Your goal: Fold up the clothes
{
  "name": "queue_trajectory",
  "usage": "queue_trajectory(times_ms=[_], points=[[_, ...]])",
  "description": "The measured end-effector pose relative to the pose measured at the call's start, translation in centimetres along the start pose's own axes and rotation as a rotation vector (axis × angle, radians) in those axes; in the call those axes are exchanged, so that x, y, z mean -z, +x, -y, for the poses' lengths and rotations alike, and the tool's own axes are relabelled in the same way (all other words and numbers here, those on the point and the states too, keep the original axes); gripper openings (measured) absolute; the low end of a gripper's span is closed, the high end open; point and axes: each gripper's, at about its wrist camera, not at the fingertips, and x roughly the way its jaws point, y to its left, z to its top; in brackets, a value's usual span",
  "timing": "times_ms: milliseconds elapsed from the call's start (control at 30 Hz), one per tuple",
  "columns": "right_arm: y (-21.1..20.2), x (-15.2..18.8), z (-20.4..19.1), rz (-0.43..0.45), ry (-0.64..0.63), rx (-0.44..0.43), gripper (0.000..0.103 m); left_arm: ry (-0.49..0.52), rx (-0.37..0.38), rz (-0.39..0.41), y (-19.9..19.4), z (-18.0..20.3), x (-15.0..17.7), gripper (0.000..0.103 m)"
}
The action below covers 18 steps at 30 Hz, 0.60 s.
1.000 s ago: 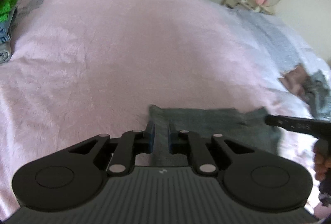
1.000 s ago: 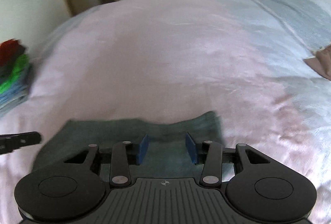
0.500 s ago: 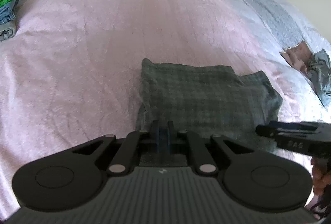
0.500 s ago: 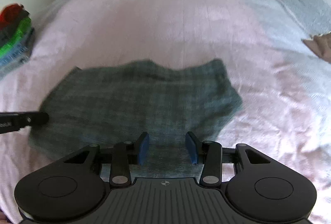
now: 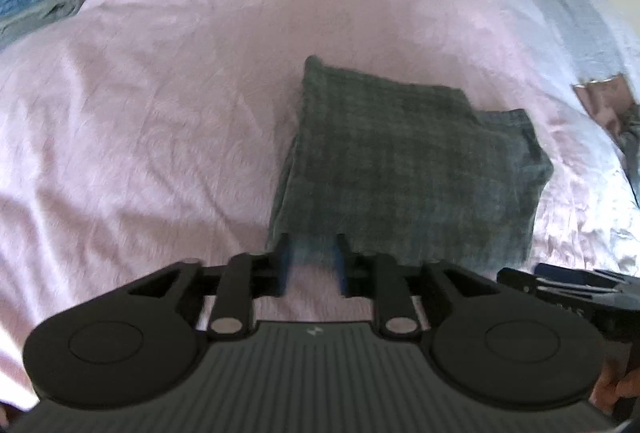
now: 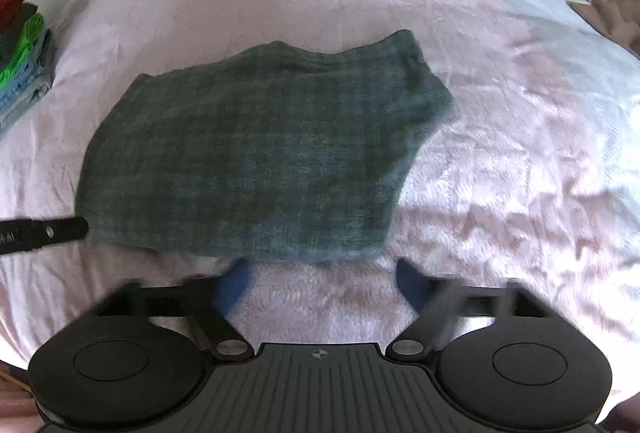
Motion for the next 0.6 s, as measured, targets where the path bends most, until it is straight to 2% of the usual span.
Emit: queue_trajectory(times_ms=[100, 300, 600], points=[[0.1, -0.3, 0.2, -0.027, 0.021, 0.003, 0.085, 0.014, -0.028, -0.038, 0.0, 0.6, 0.5, 0.036], [0.4, 0.0, 1.0, -0.053, 0.043, 0.007, 0.085, 0.03, -0.084, -0.104, 0.9, 1.2, 1.7, 0.038], [0.4, 0.2, 1.3, -0.06, 0.04, 0.014, 0.085, 0.056, -0.116, -0.125, 1.1, 2.0, 2.2, 0.04]])
